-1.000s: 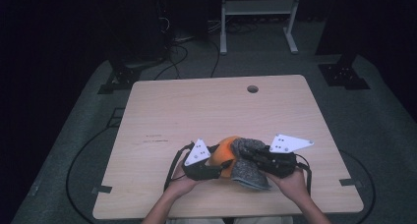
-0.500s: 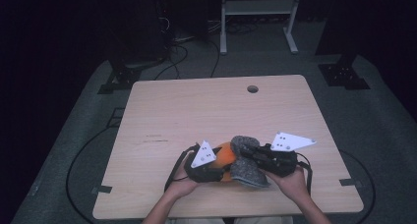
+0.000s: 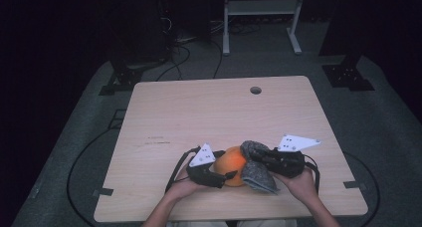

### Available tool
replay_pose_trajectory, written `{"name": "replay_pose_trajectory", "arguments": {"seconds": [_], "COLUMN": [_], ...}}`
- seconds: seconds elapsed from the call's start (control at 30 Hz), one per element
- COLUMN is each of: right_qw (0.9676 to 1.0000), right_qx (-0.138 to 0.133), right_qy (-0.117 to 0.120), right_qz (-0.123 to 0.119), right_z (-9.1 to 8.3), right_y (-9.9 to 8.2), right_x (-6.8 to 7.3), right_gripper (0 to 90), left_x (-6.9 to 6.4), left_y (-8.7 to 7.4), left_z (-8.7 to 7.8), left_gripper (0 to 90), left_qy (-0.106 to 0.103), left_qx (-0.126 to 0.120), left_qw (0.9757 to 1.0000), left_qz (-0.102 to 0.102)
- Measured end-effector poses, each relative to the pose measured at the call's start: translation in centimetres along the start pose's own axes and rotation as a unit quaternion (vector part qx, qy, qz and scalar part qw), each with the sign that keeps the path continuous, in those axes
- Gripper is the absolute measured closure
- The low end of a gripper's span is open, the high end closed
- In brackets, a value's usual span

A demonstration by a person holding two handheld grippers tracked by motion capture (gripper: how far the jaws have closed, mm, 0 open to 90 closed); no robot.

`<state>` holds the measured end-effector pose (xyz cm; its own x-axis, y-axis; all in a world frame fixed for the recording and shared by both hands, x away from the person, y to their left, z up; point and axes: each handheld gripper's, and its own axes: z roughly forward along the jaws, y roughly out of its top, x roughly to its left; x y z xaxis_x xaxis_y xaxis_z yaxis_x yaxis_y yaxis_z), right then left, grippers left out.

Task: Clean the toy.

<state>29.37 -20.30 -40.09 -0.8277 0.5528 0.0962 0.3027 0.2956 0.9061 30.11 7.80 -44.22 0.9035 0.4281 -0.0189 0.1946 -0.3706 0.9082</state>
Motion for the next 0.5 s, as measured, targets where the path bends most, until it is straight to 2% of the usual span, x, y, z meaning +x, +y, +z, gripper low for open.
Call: {"name": "replay_pose_trajectory", "arguments": {"seconds": [0.07,0.13,0.2,0.27,0.37,0.43,0.5], "right_qw": [0.9998,0.9995,0.9988,0.9992,0.9995,0.9996,0.9998], "right_qx": [0.0,0.008,0.008,-0.006,-0.032,-0.02,-0.001], "right_qy": [-0.004,-0.02,-0.037,-0.034,-0.005,-0.004,-0.002], "right_qz": [0.018,0.024,0.03,0.02,-0.002,-0.02,-0.021], "right_z": [-0.3,-0.7,-1.1,-1.6,-1.8,-1.1,-0.2], "right_y": [-0.5,-0.9,-0.8,-0.2,1.2,1.5,1.1], "right_x": [-0.9,-1.4,-1.6,-1.1,0.4,1.2,1.1], "right_gripper": [81.4,81.4,81.4,81.4,81.4,81.4,81.4], "left_x": [-0.3,-0.5,-0.7,-0.9,-1.3,-1.5,-1.7], "left_y": [0.2,0.4,0.7,1.0,1.6,1.6,1.4], "left_z": [0.1,0.2,0.2,0.0,-0.2,-0.3,-0.4], "left_gripper": [26.4,30.3,33.4,35.6,38.0,38.3,37.3], "left_qy": [0.006,0.024,0.032,0.041,0.049,0.046,0.035], "left_qx": [-0.001,-0.001,-0.003,-0.009,-0.003,0.005,0.011], "left_qw": [1.0,0.9996,0.9994,0.999,0.9983,0.9981,0.9982], "left_qz": [0.001,0.011,0.011,0.013,0.033,0.04,0.048]}}
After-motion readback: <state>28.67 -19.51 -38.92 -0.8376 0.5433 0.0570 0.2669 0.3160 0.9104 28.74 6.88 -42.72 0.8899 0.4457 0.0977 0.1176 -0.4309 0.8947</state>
